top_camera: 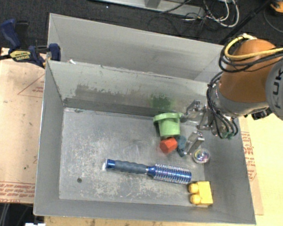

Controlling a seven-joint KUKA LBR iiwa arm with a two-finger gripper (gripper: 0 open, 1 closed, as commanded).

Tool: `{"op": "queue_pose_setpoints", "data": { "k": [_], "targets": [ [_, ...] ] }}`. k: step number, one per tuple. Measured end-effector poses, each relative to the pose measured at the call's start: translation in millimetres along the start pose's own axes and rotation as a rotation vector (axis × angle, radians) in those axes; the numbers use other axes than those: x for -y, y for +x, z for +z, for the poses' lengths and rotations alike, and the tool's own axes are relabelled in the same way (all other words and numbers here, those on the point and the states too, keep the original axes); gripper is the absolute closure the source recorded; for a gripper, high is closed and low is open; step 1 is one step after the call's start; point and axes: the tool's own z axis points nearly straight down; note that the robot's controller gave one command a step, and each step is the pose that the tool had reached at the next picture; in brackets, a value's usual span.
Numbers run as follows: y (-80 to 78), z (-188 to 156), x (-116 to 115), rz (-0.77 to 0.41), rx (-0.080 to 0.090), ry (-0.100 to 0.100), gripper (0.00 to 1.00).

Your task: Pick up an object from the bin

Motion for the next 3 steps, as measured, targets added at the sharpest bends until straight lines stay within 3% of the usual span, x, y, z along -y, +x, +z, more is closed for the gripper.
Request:
{"op": "queue_pose_setpoints", "data": {
  "k": [1, 2, 3],
  "targets": [
    [31.5, 85.9, -12.2, 0.063, -0.008, -0.002, 0.00],
    [56.3, 88.7, -20.2, 0.046, 0.031, 0.002, 0.00],
    [50.6, 89.6, -55.2, -0.100, 0.019, 0.008, 0.00]
  ]
}}
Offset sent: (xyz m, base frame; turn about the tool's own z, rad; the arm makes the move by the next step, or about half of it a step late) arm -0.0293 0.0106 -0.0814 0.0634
